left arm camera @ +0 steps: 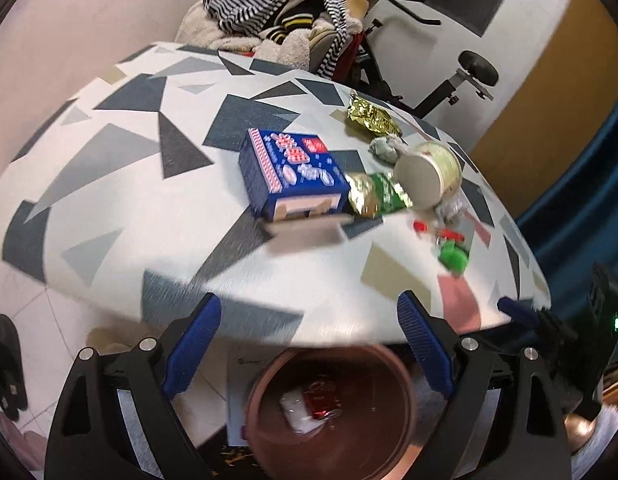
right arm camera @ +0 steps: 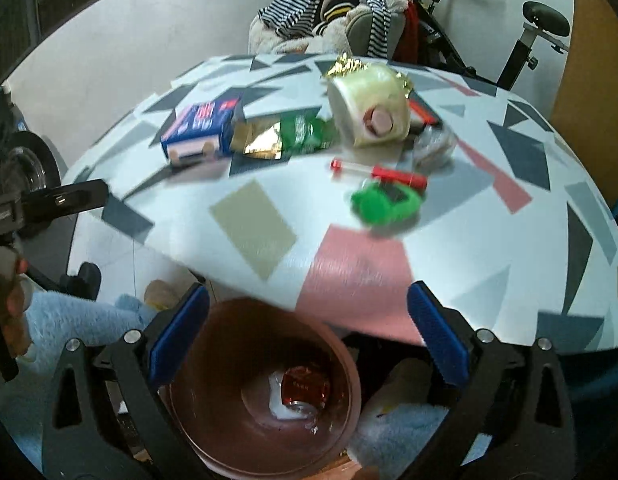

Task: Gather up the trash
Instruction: 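Grasp the blue ice cream box with the left gripper while the right gripper grasps white tissue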

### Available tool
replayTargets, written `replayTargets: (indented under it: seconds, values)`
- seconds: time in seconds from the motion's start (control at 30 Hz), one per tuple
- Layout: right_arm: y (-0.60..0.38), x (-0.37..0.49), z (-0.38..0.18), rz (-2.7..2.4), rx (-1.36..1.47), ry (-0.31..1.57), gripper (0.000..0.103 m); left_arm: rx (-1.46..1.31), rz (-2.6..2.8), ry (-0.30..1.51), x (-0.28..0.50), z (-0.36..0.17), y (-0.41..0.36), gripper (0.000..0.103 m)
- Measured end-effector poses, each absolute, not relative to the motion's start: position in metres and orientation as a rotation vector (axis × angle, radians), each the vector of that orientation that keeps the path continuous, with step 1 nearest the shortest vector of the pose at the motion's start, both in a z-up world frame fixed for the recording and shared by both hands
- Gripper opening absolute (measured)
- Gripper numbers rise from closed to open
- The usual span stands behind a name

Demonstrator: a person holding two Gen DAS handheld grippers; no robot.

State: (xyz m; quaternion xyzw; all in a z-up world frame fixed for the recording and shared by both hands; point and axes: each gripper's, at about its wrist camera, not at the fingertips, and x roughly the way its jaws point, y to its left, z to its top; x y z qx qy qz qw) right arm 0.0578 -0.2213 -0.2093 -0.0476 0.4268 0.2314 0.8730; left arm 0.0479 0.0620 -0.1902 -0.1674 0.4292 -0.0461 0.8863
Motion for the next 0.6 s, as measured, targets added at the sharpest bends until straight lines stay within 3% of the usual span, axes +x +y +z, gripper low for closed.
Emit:
replayTargets:
  seconds: [0.07,0.6]
  values:
    - [-0.222,0.066,-0.204,0.481,-0.092,0.883,0.098,-0.362,-0.103,0.9,0.07,-0.186,0.061,0.097]
    - [-0.238,0.122,-0.179,0.427,-0.072,0.818,0.097,-0.227,0.096,1.055,0.212,-0.211,0.06,0.097]
